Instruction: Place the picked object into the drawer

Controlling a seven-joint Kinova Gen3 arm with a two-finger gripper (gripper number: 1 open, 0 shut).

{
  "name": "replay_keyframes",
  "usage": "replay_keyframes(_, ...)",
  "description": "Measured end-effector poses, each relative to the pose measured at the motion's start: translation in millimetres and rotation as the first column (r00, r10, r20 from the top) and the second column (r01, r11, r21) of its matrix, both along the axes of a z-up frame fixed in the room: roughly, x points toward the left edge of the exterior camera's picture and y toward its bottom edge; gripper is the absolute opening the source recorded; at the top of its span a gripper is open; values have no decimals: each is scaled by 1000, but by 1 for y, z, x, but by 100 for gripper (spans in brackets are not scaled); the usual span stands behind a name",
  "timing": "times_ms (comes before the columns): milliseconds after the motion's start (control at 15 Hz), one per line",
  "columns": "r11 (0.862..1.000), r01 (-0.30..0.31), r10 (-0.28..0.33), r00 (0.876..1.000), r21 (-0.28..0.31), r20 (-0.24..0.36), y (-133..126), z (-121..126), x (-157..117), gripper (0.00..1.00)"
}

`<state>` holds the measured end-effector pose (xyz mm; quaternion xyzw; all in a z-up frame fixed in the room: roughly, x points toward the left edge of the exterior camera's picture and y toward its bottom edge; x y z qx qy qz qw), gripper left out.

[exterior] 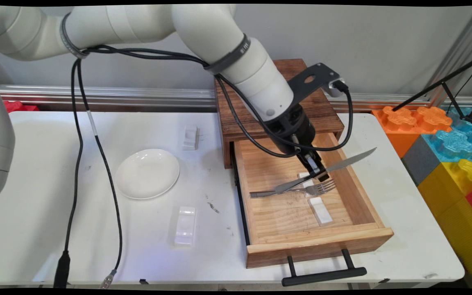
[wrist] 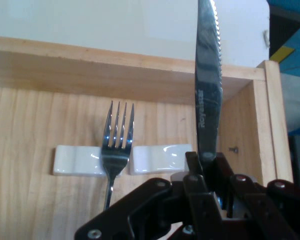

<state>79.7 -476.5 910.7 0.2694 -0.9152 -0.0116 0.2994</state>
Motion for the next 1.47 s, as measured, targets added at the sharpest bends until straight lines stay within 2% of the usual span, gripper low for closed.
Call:
replay_keyframes(667, 1000, 10, -10, 1000, -21, 20, -1, -37, -6, 0)
replay_keyframes(1000, 1000, 15, -14, 999, -18, 47, 6, -65, -3, 0)
replay_keyframes(1467, 1000, 14, -13, 998, -11, 65, 12, -87, -2, 0)
